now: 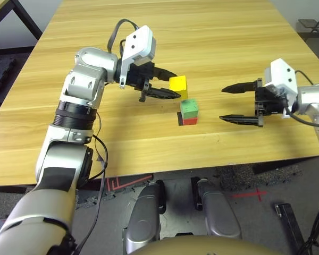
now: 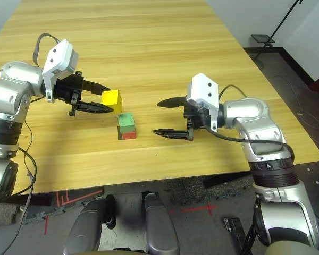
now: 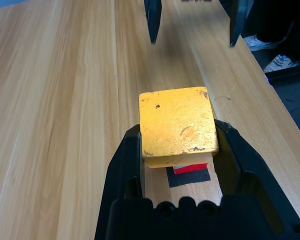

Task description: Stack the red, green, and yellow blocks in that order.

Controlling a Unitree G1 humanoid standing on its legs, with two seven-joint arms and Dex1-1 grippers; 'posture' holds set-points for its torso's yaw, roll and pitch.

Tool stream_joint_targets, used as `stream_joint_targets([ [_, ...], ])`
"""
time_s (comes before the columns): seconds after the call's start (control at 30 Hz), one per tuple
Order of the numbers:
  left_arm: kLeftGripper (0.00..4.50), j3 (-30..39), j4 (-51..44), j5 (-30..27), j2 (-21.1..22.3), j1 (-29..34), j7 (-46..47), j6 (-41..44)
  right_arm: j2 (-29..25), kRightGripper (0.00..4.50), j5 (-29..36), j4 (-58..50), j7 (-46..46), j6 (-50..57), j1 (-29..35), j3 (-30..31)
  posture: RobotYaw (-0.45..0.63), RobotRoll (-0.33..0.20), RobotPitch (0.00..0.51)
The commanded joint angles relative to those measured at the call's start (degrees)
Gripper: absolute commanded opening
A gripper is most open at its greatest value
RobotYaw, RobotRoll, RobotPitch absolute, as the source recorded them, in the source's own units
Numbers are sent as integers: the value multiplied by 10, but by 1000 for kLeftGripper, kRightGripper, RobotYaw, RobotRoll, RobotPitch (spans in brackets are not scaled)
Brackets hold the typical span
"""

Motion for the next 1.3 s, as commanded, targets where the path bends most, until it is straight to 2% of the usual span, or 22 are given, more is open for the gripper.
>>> stream_joint_targets([
  [0.03,2056,-10,-6,-9,-6,9,8,1,-9,4500,19,-23,-4,23,-5,-8,118,41,181],
  [0.47,2056,-45,-127,-21,-18,52,60,94,-8,4500,14,-18,-17,11,1,-3,108,51,179],
  [0.87,2056,-61,-75,-6,-23,18,91,77,-1,4500,12,-19,-25,2,7,2,101,56,181],
  [1.3,2056,-75,-81,-8,-22,22,90,77,3,4500,10,-18,-29,-3,8,6,103,53,188],
])
